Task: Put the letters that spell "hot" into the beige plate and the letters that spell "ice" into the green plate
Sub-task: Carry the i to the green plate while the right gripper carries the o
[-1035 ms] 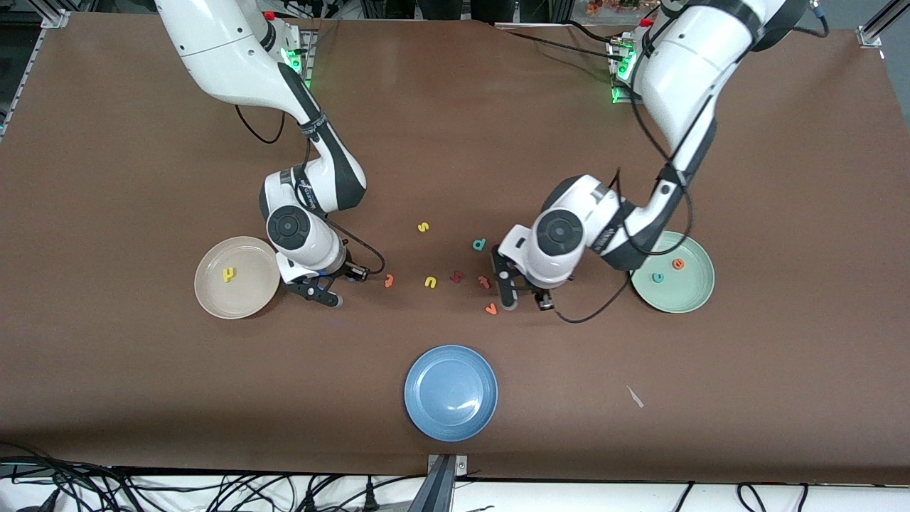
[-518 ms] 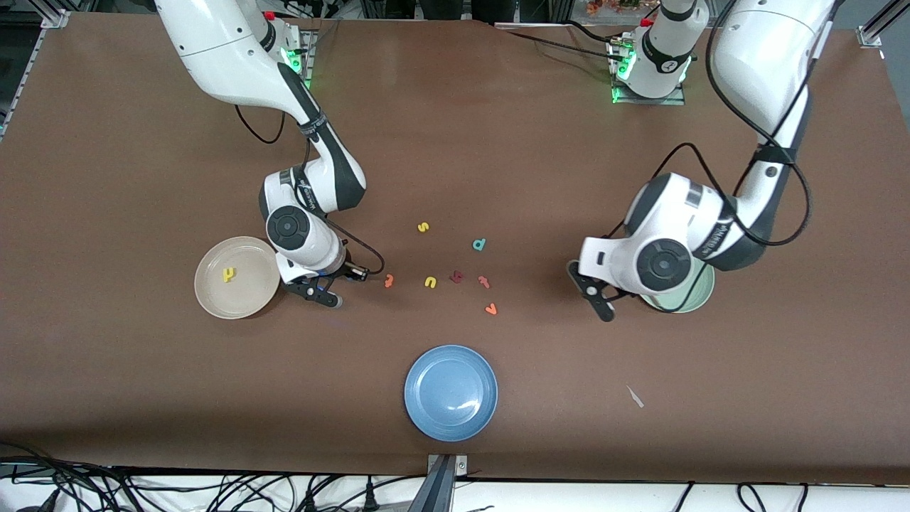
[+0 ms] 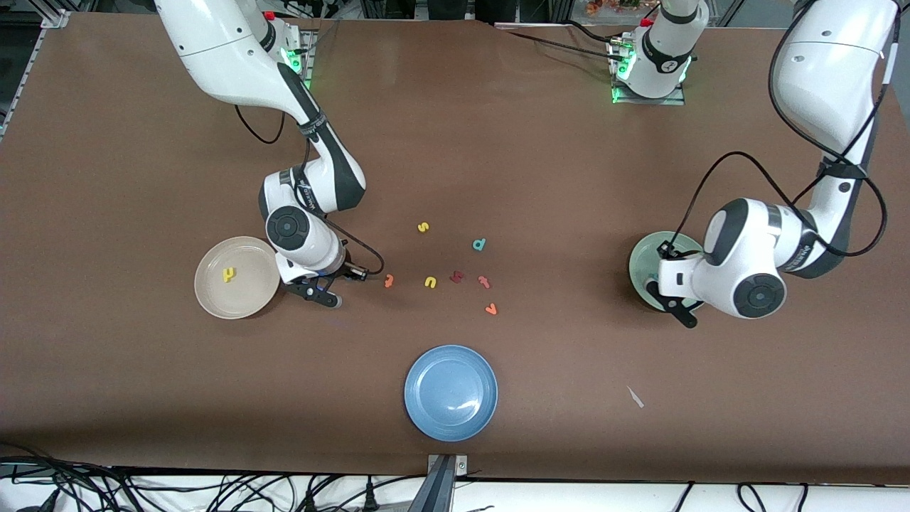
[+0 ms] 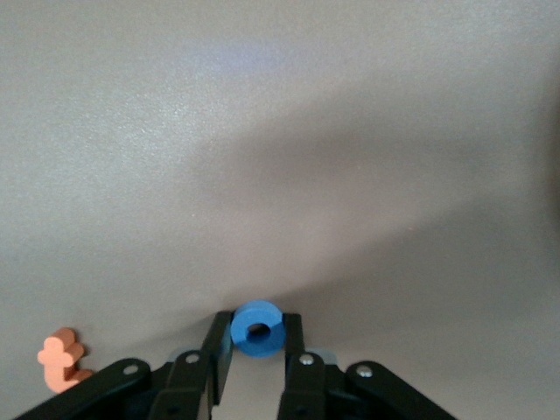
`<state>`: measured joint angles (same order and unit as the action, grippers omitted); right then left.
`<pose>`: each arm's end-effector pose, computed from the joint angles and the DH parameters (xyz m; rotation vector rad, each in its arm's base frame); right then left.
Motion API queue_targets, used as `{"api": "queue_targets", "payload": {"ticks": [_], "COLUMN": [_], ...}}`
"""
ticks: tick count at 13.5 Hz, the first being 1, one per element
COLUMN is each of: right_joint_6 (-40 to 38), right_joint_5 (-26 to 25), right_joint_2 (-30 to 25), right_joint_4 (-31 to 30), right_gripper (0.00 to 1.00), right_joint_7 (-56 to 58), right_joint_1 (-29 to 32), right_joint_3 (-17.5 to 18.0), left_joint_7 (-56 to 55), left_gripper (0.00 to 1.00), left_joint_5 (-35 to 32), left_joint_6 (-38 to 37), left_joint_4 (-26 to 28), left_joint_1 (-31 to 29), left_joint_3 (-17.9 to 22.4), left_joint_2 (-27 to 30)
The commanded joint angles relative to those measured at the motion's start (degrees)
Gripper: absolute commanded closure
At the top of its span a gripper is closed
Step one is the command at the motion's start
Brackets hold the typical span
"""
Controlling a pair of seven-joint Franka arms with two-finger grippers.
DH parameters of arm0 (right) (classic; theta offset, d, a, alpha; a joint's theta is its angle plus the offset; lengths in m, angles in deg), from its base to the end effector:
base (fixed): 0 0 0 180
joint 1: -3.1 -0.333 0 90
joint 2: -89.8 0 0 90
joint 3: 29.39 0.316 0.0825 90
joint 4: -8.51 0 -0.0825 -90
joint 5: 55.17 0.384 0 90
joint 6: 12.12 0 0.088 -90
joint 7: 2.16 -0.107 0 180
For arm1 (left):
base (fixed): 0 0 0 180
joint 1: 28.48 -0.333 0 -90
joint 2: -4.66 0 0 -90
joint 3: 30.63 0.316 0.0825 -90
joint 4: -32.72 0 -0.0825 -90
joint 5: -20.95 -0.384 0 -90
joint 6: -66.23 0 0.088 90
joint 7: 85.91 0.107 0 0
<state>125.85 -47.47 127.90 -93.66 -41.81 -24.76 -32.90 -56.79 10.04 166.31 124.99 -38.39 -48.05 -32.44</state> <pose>0.5931 0.2723 0.1784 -3.0684 0.5525 0.0910 0.6317 -0.0468 0.2331 2.7733 -1.0203 -0.7010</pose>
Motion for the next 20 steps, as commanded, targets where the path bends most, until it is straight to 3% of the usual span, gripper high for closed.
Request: {"api": "queue_targets", "payload": {"ticks": [1, 5, 7, 10, 11, 12, 13, 17, 20], "right_joint_6": [-0.4, -1.4, -6.4, -13.0, -13.1, -12.6, -12.8, -12.4, -11.8], "right_joint_5": [0.7, 0.7, -0.3, -1.4, -1.4, -1.4, -1.4, -1.2, -0.7], "right_joint_2": [1.5, 1.2, 0.8, -1.3, -2.5, -4.2, -5.5, -11.4, -11.8], "right_joint_4": [2.1, 2.9, 5.6, 6.9, 5.4, 3.8, 2.9, -4.5, -7.1], "right_gripper": [0.75, 0.81, 0.84, 0.85, 0.85, 0.85, 0.85, 0.85, 0.84], "right_joint_7": [-0.2, 0.3, 1.1, 10.6, 16.6, 21.0, 25.3, 41.3, 48.4], "right_joint_1": [0.2, 0.2, 0.3, 0.5, 0.4, 0.4, 0.4, 0.5, 0.5], "right_joint_3": [0.4, 0.4, 0.2, -3.3, -4.8, -6.1, -7.3, -12.3, -15.8], "left_joint_7": [-1.1, -1.2, -1.1, -1.1, -1.2, -1.2, -1.1, -0.7, -1.1], "left_gripper": [1.0, 1.0, 1.0, 0.97, 0.63, 0.16, 0.0, 0.0, 0.0], "left_joint_5": [1.3, 1.1, 1.1, 1.1, 1.1, 1.1, 1.1, 1.0, 1.1], "left_joint_6": [3.9, 13.1, 13.7, 17.9, 17.8, 17.5, 17.3, 12.4, 4.7], "left_joint_4": [5.2, 11.4, 12.0, 13.9, 13.9, 13.8, 13.8, 12.1, 4.0], "left_joint_1": [-0.5, -1.8, -2.8, -2.8, -2.8, -2.8, -2.7, -2.0, -0.7], "left_joint_3": [-0.8, -0.8, -0.8, -0.8, -0.8, -0.8, -0.9, -1.1, -1.3], "left_joint_2": [1.4, 1.9, 1.8, 1.7, 1.8, 1.9, 2.5, 6.7, 8.8]}}
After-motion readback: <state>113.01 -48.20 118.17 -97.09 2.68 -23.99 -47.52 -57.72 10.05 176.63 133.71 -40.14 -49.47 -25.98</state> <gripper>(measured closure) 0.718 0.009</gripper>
